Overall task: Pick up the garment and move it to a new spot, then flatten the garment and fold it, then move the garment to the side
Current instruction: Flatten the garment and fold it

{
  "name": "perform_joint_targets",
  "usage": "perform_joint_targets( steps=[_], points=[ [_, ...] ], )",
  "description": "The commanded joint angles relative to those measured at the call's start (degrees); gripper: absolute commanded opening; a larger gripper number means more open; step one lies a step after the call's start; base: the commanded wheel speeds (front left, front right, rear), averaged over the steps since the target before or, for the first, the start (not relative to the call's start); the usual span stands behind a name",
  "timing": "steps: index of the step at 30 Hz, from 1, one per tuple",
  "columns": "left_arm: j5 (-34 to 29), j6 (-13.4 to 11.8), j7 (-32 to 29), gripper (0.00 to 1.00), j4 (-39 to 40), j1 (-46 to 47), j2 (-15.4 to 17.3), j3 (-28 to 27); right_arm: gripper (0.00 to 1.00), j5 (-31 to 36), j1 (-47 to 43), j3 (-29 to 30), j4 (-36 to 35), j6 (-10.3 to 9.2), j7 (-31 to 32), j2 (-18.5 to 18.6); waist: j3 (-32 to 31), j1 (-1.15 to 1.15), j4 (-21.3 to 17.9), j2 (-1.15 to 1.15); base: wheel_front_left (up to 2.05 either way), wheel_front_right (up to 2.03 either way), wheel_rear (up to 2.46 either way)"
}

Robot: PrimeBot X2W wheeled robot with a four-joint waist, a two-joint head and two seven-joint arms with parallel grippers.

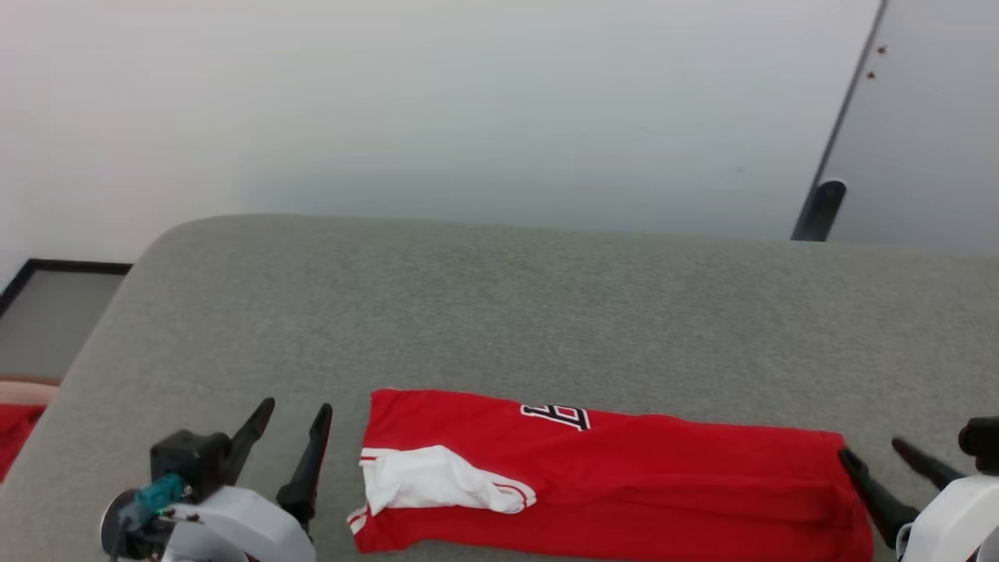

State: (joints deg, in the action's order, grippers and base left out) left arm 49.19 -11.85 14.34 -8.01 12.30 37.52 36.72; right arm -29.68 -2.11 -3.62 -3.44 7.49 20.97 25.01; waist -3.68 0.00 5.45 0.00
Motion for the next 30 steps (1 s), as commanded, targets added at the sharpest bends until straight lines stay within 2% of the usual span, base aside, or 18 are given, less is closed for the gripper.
perform_joint_targets(
  steps=[1, 5, 10, 14, 21, 30],
  points=[
    [-1.76, 0.09, 0.4, 1.0, -0.51, -1.22, -0.25, -0.5, 1.0, -1.14, -0.38, 0.18, 0.96, 0.0, 2.41, -0.06, -0.34, 0.0, 1.56, 0.0, 0.0, 0.0, 0.0],
    [-5.15, 0.41, 0.84, 1.0, -0.91, -2.17, -1.9, -3.37, 1.0, -2.96, 1.89, 0.25, 3.24, 0.0, 10.56, 0.77, -0.07, 0.0, 3.03, 0.0, 0.0, 0.0, 0.0],
    [-10.32, 0.89, 0.76, 1.0, 0.23, -5.1, -5.55, -10.17, 1.0, -3.26, 4.32, 1.35, 6.43, 0.0, 20.7, 1.19, 0.55, 0.0, 4.79, 0.0, 0.0, 0.0, 0.0],
    [-14.47, 2.59, 0.78, 1.0, 0.61, -7.15, -8.64, -13.75, 1.0, -2.31, 6.38, 2.72, 8.32, 0.0, 26.96, 1.54, 1.46, 0.0, 6.13, 0.0, 0.0, 0.0, 0.0],
    [-20.4, 6.07, 0.79, 1.0, 0.24, -7.11, -13.71, -18.09, 1.0, -0.32, 10.17, 5.07, 12.79, 0.0, 33.31, 1.87, 4.4, 0.0, 8.53, 0.0, 0.0, 0.0, 0.0],
    [-24.47, 11.32, 0.77, 1.0, -2.21, -5.4, -20.27, -22.82, 1.0, 1.95, 13.69, 5.54, 20.24, 0.0, 35.54, 0.34, 7.49, 0.0, 10.73, 0.0, 0.0, 0.0, 0.0]
  ],
)
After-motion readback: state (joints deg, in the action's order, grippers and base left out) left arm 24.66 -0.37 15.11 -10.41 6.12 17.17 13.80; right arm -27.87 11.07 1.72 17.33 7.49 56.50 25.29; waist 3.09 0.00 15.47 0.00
